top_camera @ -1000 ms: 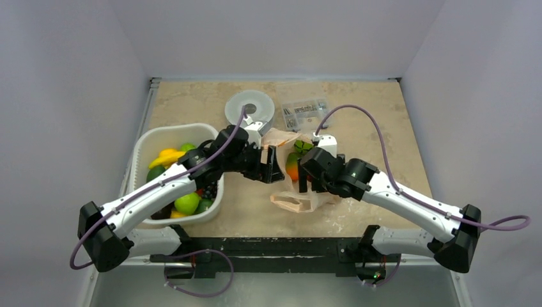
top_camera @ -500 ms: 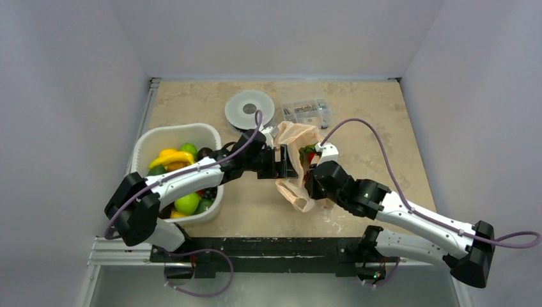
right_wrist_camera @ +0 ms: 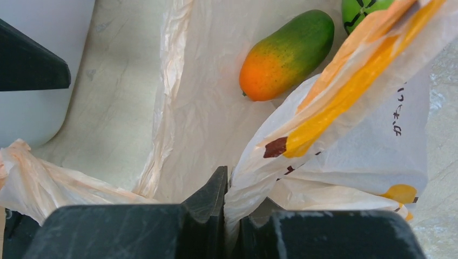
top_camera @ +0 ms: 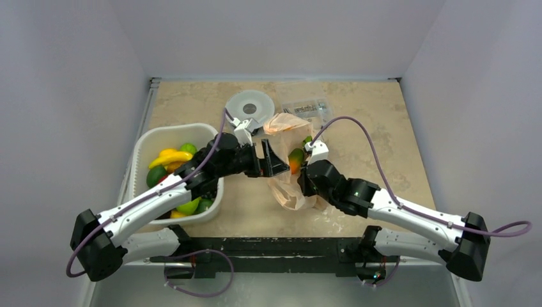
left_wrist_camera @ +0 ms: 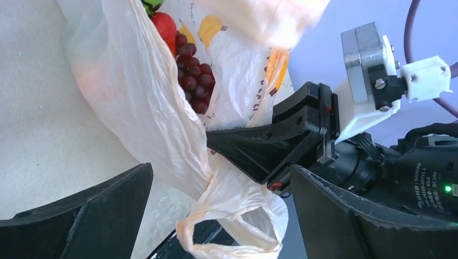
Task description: Take the fake fruits out of the plastic bag
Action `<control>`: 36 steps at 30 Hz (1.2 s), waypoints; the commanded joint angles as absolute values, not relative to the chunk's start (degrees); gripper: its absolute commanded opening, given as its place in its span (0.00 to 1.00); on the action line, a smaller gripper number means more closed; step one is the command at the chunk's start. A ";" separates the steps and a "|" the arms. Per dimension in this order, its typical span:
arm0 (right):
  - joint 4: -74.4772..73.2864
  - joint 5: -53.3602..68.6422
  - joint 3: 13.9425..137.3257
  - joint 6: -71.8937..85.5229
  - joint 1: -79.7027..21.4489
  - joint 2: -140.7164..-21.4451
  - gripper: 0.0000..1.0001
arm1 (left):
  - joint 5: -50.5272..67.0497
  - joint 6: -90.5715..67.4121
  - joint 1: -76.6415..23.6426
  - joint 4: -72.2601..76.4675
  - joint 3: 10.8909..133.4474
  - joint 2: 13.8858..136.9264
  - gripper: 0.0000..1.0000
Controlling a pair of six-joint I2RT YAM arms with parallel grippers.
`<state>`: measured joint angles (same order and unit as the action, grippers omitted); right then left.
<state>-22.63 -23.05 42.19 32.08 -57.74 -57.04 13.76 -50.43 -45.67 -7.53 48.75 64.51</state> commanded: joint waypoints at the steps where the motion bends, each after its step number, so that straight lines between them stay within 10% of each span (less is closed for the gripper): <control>1: -20.31 -24.26 45.61 30.16 -58.01 -56.34 0.08 | 10.94 -50.68 -45.62 -10.83 51.77 67.37 1.00; 9: -24.48 -26.34 49.55 29.13 -58.00 -55.39 0.08 | 7.02 -47.68 -45.56 -12.22 57.97 80.79 0.85; 18: -40.72 -44.42 59.44 31.70 -53.89 -52.92 0.00 | 4.18 -47.59 -40.04 -12.45 47.03 76.74 0.00; 31: -32.96 -28.96 76.79 4.29 -38.63 -58.58 0.00 | 10.50 -52.02 -39.99 -1.70 45.12 73.63 0.00; 36: -33.52 -16.57 70.55 6.37 -38.70 -55.04 0.00 | 9.86 -51.84 -41.62 -2.32 40.13 67.77 0.47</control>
<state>-35.11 -27.68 73.54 8.73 -38.87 -58.22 9.58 -51.66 -40.34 -4.45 43.09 73.82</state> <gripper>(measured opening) 0.003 0.342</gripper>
